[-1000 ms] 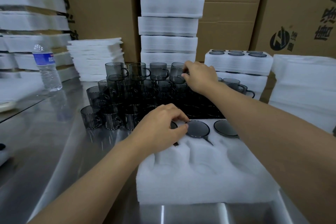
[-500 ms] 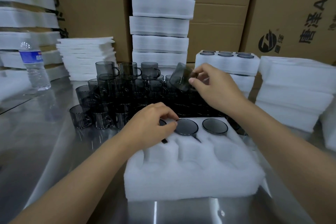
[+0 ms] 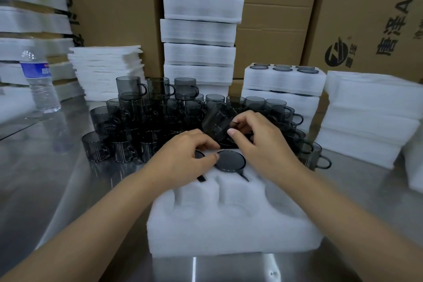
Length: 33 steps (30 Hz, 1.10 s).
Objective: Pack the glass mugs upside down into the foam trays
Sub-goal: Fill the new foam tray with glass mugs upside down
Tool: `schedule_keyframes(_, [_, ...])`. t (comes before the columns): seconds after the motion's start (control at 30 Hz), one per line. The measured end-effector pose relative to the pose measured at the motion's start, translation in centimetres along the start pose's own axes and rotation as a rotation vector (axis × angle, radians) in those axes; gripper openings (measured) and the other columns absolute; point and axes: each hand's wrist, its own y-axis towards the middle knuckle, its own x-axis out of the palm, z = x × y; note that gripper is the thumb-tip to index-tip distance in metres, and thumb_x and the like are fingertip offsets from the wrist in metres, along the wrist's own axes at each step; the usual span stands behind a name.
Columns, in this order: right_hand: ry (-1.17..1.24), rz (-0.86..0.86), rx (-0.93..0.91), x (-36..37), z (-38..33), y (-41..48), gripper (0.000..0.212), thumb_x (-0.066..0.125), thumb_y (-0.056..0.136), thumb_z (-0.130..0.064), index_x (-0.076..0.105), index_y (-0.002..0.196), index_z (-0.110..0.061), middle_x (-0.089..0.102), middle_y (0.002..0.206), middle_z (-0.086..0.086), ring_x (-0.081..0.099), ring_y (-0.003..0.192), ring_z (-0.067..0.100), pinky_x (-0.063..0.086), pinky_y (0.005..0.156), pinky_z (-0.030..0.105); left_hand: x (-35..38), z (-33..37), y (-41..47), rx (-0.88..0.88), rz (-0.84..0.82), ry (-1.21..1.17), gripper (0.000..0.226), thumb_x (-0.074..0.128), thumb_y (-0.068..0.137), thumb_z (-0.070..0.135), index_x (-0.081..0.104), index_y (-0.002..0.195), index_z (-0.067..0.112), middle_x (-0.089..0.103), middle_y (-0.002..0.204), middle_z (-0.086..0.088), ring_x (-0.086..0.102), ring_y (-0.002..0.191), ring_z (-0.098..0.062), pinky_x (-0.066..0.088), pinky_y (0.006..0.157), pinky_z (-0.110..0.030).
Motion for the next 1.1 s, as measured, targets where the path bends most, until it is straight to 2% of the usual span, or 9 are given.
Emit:
schedule_keyframes(0.1, [-0.01, 0.016, -0.027, -0.03, -0.01, -0.19, 0.01, 0.056, 0.092, -0.027, 0.055, 0.102, -0.023, 0.051, 0.102, -0.008, 0.05, 0.093, 0.006, 0.041, 0.079, 0.023, 0.08, -0.01, 0.01, -0.01, 0.004, -0.001, 0.017, 0.066, 0.085, 0.025, 0.068, 0.102, 0.026, 0.06, 0.097, 0.014, 0.056, 0.095, -0.003, 0.045, 0.087, -0.024])
schedule_keyframes(0.17, [0.026, 0.02, -0.027, -0.09, -0.1, -0.28, 0.007, 0.056, 0.093, -0.026, 0.053, 0.099, -0.025, 0.051, 0.104, -0.008, 0.05, 0.096, 0.007, 0.042, 0.082, 0.025, 0.09, -0.09, -0.01, -0.019, 0.012, -0.018, 0.018, 0.066, 0.085, 0.026, 0.066, 0.102, 0.028, 0.062, 0.097, 0.014, 0.056, 0.094, -0.001, 0.045, 0.086, -0.022])
schedule_keyframes(0.33, [0.066, -0.01, -0.01, -0.08, -0.14, -0.32, 0.005, 0.054, 0.094, -0.027, 0.051, 0.097, -0.025, 0.05, 0.098, -0.012, 0.049, 0.089, 0.003, 0.038, 0.076, 0.018, 0.02, -0.18, -0.09, -0.059, 0.012, -0.113, 0.014, 0.067, 0.084, 0.027, 0.058, 0.089, 0.036, 0.064, 0.088, 0.016, 0.057, 0.086, 0.006, 0.045, 0.075, -0.013])
schedule_keyframes(0.5, [0.103, -0.013, 0.018, -0.07, 0.01, -0.35, 0.004, 0.054, 0.094, -0.03, 0.051, 0.096, -0.029, 0.052, 0.094, -0.016, 0.05, 0.077, -0.002, 0.036, 0.066, 0.007, 0.05, -0.17, -0.11, -0.057, 0.013, -0.161, 0.019, 0.067, 0.083, 0.023, 0.058, 0.096, 0.034, 0.064, 0.086, 0.014, 0.057, 0.083, 0.005, 0.046, 0.076, -0.015])
schedule_keyframes(0.67, [0.118, -0.005, 0.0, 0.03, 0.04, -0.34, 0.006, 0.054, 0.094, -0.029, 0.049, 0.093, -0.031, 0.052, 0.103, -0.013, 0.052, 0.092, -0.001, 0.039, 0.073, 0.013, 0.09, -0.28, -0.1, -0.053, 0.014, -0.174, 0.025, 0.067, 0.083, 0.023, 0.056, 0.101, 0.036, 0.064, 0.085, 0.016, 0.057, 0.083, 0.005, 0.047, 0.078, -0.019])
schedule_keyframes(0.83, [0.12, 0.006, -0.021, 0.0, -0.11, -0.4, 0.008, 0.057, 0.092, -0.027, 0.05, 0.092, -0.03, 0.048, 0.104, -0.018, 0.05, 0.095, -0.003, 0.039, 0.074, 0.012, 0.13, -0.44, 0.01, -0.062, 0.016, -0.183, 0.043, 0.067, 0.084, 0.025, 0.042, 0.103, 0.053, 0.064, 0.087, 0.018, 0.057, 0.086, 0.005, 0.05, 0.084, -0.028])
schedule_keyframes(1.1, [0.241, -0.002, 0.084, -0.28, -0.09, -0.33, 0.003, 0.061, 0.09, -0.026, 0.06, 0.088, -0.026, 0.057, 0.095, -0.011, 0.052, 0.079, -0.007, 0.037, 0.065, 0.003, 0.19, -0.7, 0.09, -0.068, 0.012, -0.236, 0.032, 0.067, 0.082, 0.026, 0.053, 0.105, 0.044, 0.064, 0.087, 0.021, 0.06, 0.083, 0.001, 0.05, 0.084, -0.03])
